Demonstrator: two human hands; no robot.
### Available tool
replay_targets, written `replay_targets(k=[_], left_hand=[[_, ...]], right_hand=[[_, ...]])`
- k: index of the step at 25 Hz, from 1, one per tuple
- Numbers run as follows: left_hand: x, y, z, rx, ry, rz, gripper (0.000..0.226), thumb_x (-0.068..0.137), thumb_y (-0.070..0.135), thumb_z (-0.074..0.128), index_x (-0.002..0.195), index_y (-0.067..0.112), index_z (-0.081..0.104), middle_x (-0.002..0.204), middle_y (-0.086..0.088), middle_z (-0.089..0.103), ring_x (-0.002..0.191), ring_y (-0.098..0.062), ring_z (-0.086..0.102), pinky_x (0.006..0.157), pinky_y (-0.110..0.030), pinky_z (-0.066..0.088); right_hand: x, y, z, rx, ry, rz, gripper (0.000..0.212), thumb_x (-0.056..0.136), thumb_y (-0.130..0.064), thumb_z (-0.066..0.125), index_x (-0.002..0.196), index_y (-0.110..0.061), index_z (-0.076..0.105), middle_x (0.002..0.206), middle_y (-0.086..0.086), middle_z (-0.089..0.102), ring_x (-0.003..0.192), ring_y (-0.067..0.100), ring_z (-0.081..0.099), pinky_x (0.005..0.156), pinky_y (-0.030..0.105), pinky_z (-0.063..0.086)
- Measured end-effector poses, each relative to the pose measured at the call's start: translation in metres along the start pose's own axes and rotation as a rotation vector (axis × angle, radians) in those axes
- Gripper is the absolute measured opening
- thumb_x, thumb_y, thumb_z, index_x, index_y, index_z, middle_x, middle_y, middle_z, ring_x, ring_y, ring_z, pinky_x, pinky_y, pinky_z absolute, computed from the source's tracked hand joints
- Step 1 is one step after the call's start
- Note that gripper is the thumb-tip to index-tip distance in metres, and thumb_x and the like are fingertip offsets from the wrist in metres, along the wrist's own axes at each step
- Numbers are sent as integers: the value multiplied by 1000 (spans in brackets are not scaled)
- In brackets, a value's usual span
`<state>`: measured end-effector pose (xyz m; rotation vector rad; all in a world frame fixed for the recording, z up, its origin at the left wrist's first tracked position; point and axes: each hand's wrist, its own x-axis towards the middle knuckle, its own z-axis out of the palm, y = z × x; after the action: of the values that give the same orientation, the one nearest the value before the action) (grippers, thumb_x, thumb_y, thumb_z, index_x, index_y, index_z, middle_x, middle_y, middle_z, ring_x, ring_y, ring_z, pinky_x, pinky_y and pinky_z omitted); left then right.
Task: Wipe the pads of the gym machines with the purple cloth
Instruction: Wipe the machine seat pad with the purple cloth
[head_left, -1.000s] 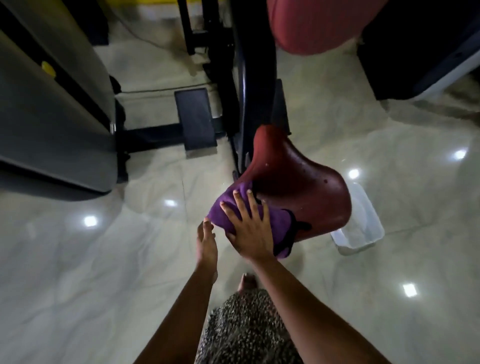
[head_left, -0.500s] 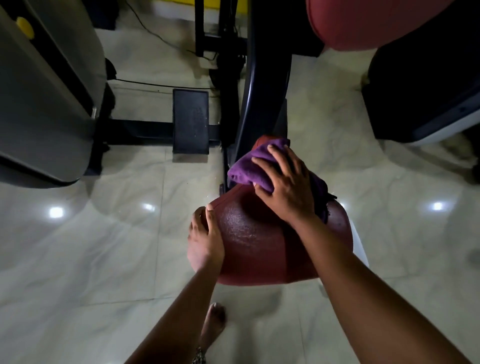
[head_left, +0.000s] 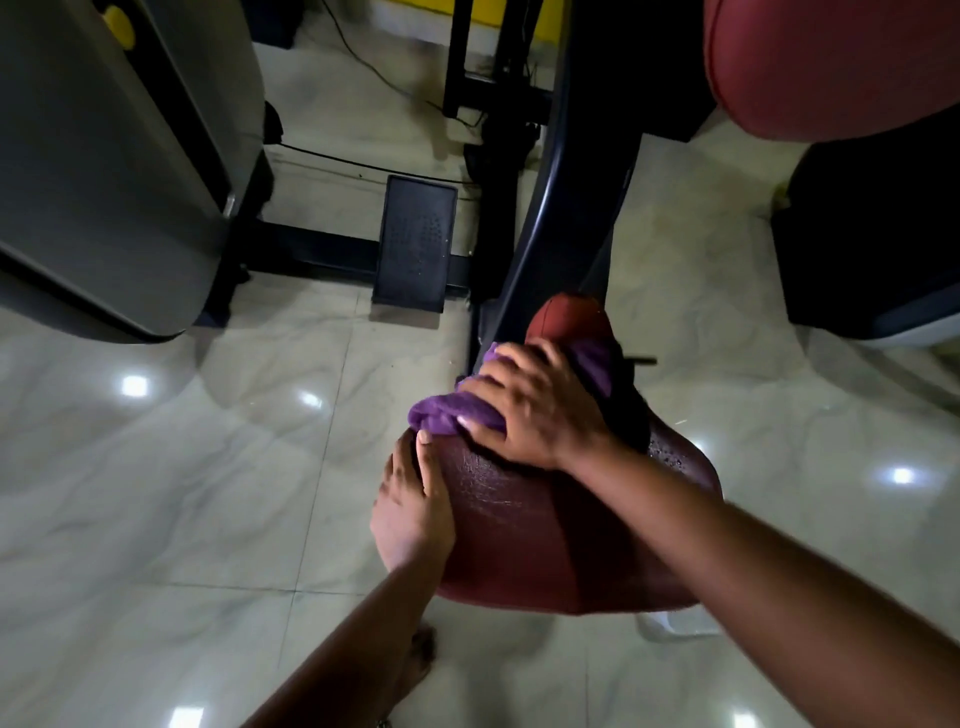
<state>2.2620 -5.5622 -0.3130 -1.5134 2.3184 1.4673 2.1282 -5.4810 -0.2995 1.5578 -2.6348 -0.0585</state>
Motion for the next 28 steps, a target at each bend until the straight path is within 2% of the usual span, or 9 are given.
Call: replay_targets(k=[3,6,9,11,13,17,21,25,28], left_hand=[[2,-1,1,-9,2,24,42,98,42,24,128,25,49,128,-8,57,112,-34,53,86,-37,39],[3,-5,2,1,-17,25,42,98,45,26,127,24,49,127,-10,58,111,-34,54,86,-38,40],[9,-11,2,-54,-96,54,48,96,50,27,121,16,49,123,-15,56,112,-35,52,89,-39,38],[19,-13,-1,-92,-185,131,57,91,58,28,116,13,51,120,-15,54,116,-32,48,93,-35,35],[31,-8,-6,46,-183,279,72,80,68,20,118,17,55,121,-10,55,117,-28,47,96,-33,34],[48,37,13,527,-243,493,59,92,58,19,115,21,58,116,-5,63,110,-27,55,92,-38,40],[39,60,37,646,-230,550,50,93,58,21,106,19,51,103,-6,66,94,-30,63,79,-38,48],[38,58,38,664,-186,545,49,92,59,20,104,21,49,102,-6,66,91,-32,63,72,-37,46],[39,57,38,644,-184,561,54,89,61,16,103,22,50,101,-5,67,90,-31,63,73,-37,48]], right_hand=[[19,28,-3,-86,-41,48,47,80,-52,38,81,-19,71,83,3,69,90,26,59,89,43,40],[6,-13,-5,-23,-16,208,44,80,-50,42,90,-19,70,92,5,68,101,27,57,94,43,35],[-18,-30,-5,91,43,109,45,82,-52,42,110,-24,64,106,2,64,111,27,53,96,43,31],[-9,-4,-6,89,-5,-11,47,83,-56,39,109,-25,63,103,1,65,107,25,55,93,42,33],[6,25,-4,28,-48,-70,48,83,-59,37,96,-24,67,94,-1,66,99,24,57,90,42,38],[34,73,-2,-14,-49,-13,50,79,-58,37,79,-19,69,86,1,69,90,26,59,80,41,45],[49,96,-4,154,-43,367,61,81,-62,26,94,-17,66,97,5,67,95,29,58,78,37,43],[26,76,-2,226,36,912,52,90,-56,40,120,-17,56,115,13,62,101,34,57,82,37,43],[-3,36,2,239,177,1097,61,88,-58,37,134,-18,45,125,13,59,105,34,59,88,39,45]])
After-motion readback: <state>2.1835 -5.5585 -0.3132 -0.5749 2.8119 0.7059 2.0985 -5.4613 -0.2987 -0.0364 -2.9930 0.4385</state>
